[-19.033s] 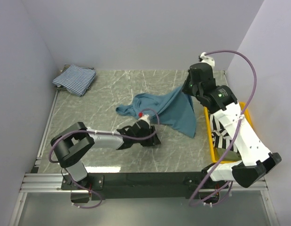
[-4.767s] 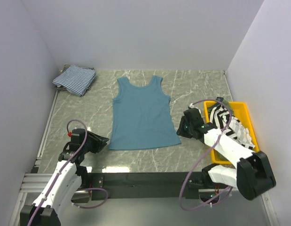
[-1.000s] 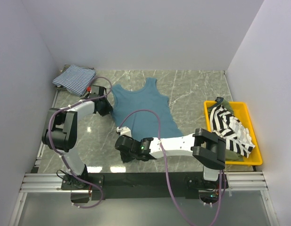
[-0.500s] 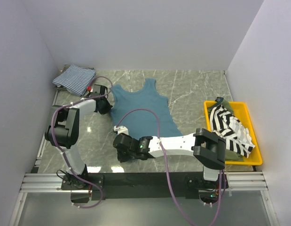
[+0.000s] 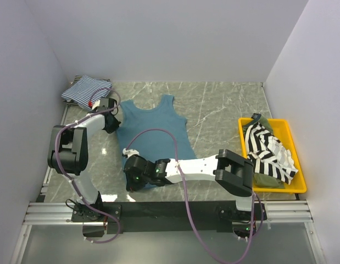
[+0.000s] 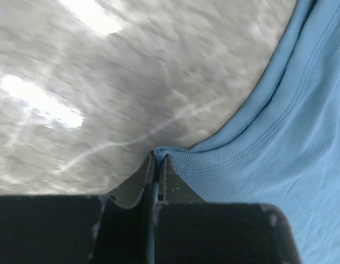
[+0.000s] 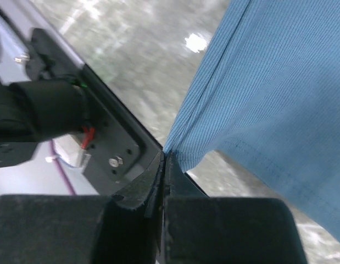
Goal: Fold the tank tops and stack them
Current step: Fold the tank top
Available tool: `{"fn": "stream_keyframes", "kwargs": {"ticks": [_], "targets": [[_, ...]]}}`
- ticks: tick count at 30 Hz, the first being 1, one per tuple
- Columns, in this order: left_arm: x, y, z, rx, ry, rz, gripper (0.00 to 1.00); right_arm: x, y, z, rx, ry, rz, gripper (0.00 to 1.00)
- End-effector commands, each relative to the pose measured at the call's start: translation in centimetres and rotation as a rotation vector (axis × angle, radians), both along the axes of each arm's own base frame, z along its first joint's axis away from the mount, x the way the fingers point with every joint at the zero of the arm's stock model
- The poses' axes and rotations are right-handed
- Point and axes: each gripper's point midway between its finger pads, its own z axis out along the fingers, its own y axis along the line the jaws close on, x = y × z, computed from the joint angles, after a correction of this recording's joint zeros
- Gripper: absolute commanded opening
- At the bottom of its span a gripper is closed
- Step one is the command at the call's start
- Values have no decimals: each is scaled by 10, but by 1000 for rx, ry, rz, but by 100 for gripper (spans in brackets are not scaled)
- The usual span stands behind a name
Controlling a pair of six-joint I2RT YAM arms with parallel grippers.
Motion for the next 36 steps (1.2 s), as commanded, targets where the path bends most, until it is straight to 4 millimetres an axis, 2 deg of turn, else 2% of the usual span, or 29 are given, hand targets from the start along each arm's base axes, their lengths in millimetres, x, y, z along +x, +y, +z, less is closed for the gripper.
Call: {"fn": "stream_keyframes", "kwargs": {"ticks": [1, 3, 5, 6, 8, 9, 10, 11, 13, 15, 16, 18, 19, 20, 22, 24, 27, 36], "targets": [[14, 15, 30, 20, -93, 60, 1, -10, 22, 30, 99, 7, 48, 0], [17, 11, 35, 11, -104, 43, 1, -5, 17, 30, 100, 0, 24, 0], [23, 5, 44, -5, -128, 21, 1, 0, 12, 37, 118, -11, -3, 0], [24, 3, 47, -8, -134, 16, 1, 5, 5, 32, 109, -10, -19, 0], [31, -4, 57, -20, -157, 4, 1, 14, -2, 41, 126, -23, -54, 0], [33, -10, 59, -20, -160, -10, 1, 20, -11, 35, 113, -20, -75, 0], [34, -14, 60, -20, -156, -16, 1, 24, -15, 42, 128, -27, -90, 0], [40, -23, 64, -17, -164, -31, 1, 24, -23, 36, 114, -24, -99, 0], [48, -33, 72, -20, -178, -42, 1, 33, -32, 42, 131, -30, -131, 0], [52, -46, 70, -24, -174, -62, 1, 38, -44, 36, 118, -31, -157, 0], [57, -53, 76, -29, -189, -68, 1, 40, -48, 40, 130, -31, -167, 0], [60, -66, 72, -33, -180, -90, 1, 41, -58, 34, 118, -24, -182, 0], [67, -71, 78, -38, -197, -95, 1, 42, -61, 35, 121, -22, -189, 0], [68, -76, 70, -33, -175, -101, 1, 48, -66, 33, 117, -34, -215, 0], [74, -90, 76, -32, -188, -122, 1, 50, -75, 30, 114, -35, -236, 0], [75, -102, 67, -26, -166, -142, 1, 53, -84, 23, 102, -33, -257, 0], [78, -115, 67, -25, -168, -157, 1, 56, -94, 18, 94, -33, -281, 0], [80, -133, 54, -14, -145, -184, 1, 56, -112, -3, 57, -16, -306, 0]]}}
